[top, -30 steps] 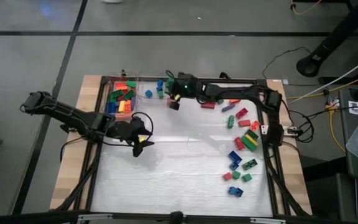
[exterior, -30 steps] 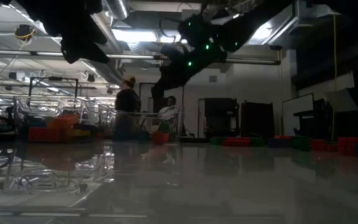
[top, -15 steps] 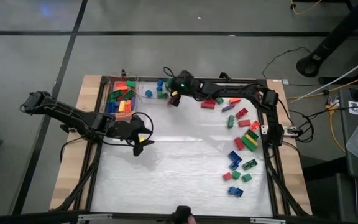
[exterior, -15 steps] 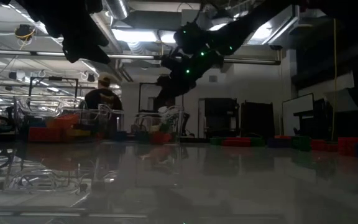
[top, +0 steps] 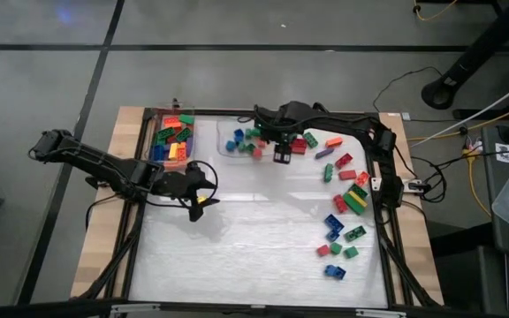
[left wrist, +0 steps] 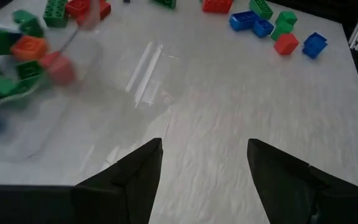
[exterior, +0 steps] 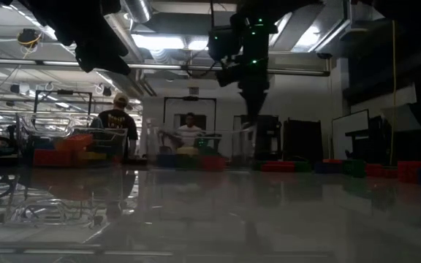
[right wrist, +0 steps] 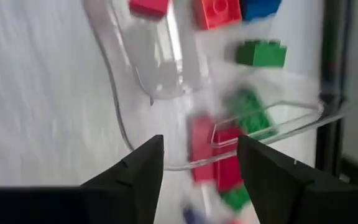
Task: Sort blocks by size
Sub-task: Adjust the right transparent bin
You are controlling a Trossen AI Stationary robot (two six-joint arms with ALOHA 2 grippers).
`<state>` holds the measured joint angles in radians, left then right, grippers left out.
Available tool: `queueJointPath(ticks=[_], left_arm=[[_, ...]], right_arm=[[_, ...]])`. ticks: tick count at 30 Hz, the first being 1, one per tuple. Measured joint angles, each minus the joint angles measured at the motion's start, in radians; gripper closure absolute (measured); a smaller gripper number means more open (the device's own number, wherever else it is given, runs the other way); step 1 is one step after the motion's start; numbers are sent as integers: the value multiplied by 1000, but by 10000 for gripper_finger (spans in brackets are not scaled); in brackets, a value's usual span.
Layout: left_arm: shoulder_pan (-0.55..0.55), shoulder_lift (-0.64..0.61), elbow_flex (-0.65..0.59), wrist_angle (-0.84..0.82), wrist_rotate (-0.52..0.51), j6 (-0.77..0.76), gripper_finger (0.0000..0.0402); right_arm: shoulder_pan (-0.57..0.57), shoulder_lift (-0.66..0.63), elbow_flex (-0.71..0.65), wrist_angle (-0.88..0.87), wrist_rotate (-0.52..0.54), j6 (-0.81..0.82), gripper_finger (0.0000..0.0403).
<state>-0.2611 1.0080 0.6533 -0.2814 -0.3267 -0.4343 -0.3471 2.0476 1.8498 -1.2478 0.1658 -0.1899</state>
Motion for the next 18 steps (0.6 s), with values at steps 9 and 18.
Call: queueJointPath(ticks=[9, 18], left_arm=[[0, 0, 0, 0, -1, 0, 179], [0, 0, 0, 0, -1, -3, 179]], right_arm=[[1, 0, 0, 132, -30, 16, 220], [1, 0, 73, -60, 67, 30, 248]])
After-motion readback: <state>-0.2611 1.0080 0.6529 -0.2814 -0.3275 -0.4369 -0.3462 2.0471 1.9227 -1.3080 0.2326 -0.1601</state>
